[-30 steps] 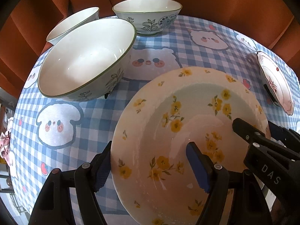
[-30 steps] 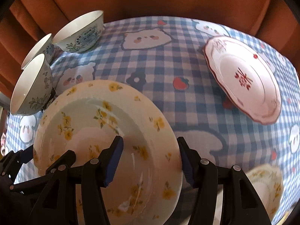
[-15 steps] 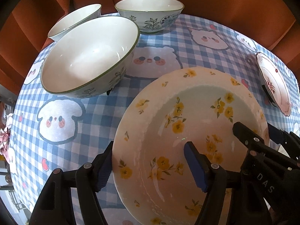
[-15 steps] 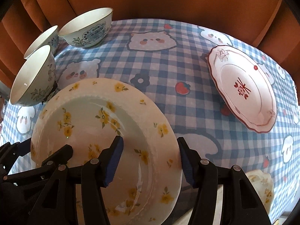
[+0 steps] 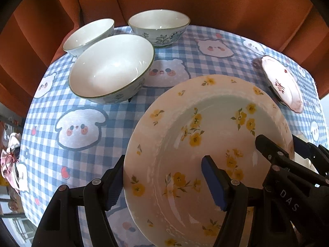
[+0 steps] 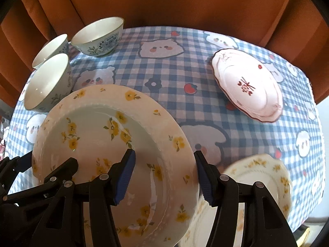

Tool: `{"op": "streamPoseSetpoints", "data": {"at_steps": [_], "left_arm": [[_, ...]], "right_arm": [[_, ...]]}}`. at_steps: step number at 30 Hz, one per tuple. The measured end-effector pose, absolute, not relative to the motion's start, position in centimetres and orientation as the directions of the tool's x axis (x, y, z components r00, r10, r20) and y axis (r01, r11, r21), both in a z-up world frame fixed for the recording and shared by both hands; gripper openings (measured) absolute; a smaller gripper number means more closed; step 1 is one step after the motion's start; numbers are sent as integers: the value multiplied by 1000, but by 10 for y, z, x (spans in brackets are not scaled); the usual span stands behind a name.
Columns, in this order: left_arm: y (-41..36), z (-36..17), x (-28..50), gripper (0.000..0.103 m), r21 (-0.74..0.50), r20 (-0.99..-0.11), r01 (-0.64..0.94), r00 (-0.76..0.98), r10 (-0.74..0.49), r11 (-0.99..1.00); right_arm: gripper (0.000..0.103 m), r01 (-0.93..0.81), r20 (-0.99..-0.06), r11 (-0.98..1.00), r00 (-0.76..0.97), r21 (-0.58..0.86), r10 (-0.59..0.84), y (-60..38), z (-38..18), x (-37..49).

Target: Organize plates and bowls

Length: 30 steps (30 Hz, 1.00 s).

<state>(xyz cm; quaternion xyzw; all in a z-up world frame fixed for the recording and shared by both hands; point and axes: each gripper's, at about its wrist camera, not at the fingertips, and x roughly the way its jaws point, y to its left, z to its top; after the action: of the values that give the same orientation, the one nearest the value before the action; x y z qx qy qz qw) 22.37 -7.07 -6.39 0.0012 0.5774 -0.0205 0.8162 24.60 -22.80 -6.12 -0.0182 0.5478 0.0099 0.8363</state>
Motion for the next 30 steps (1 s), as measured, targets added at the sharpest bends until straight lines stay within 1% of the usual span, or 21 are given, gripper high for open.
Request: {"op": "streamPoseSetpoints", "data": {"at_steps": [6,11,14,15,16,17,18,19,20,21,22,23,25,26,27,28,30], "left_arm": [[-70,-46,202,72,-30,-934,84,353,-58,996],[-85,-37,191,71,-25,-924,134,376,-74,991],[-97,-35,185,70,-16,-917,157,391,-77,987],[-102,-33,183,68,-13,-907,170,414,-83,985],[-105,-32,184,59,-20,-899,168,429,-92,986],[-104,-36,189,59,-44,-899,153,425,-106,987],[-104,-48,198,59,-36,-907,138,412,-90,990],[-107,-62,203,54,0,-919,141,390,-55,990],[-108,-70,205,54,0,-924,133,380,-51,991],[-109,-75,206,54,2,-929,136,366,-49,991],[-109,-78,208,56,12,-928,142,370,-42,990],[-106,-80,209,55,33,-924,122,381,-16,992],[-95,-81,211,57,9,-929,68,369,-17,998],[-94,-83,210,57,29,-931,59,366,5,998],[-95,-83,209,61,36,-932,66,363,9,997],[-97,-85,207,67,29,-935,85,356,-3,996],[-99,-85,205,68,29,-933,88,359,-4,996]], "right_arm": [[62,33,-907,999,421,-15,-27,-230,-46,218],[62,70,-908,997,416,-19,-47,-240,-40,199],[60,88,-904,996,424,-25,-60,-249,-38,189],[55,87,-901,996,430,-25,-60,-252,-37,186],[40,52,-895,999,445,13,-12,-250,-35,184],[1,13,-889,998,455,58,46,-244,-34,183],[1,31,-879,999,476,42,22,-242,-34,182],[1,17,-859,999,511,-30,-34,-235,-41,188],[2,22,-873,999,485,-37,-43,-234,-55,198],[2,54,-910,996,411,70,42,-241,-72,206],[2,46,-910,991,404,124,95,-244,-77,207],[6,35,-903,991,418,126,100,-243,-77,205],[14,0,-887,992,447,129,115,-241,-70,200],[36,2,-886,996,457,90,79,-238,-67,199],[64,15,-881,996,468,86,69,-240,-64,198],[69,32,-870,995,489,98,70,-243,-60,197],[69,32,-869,997,493,66,42,-240,-58,198]]}}
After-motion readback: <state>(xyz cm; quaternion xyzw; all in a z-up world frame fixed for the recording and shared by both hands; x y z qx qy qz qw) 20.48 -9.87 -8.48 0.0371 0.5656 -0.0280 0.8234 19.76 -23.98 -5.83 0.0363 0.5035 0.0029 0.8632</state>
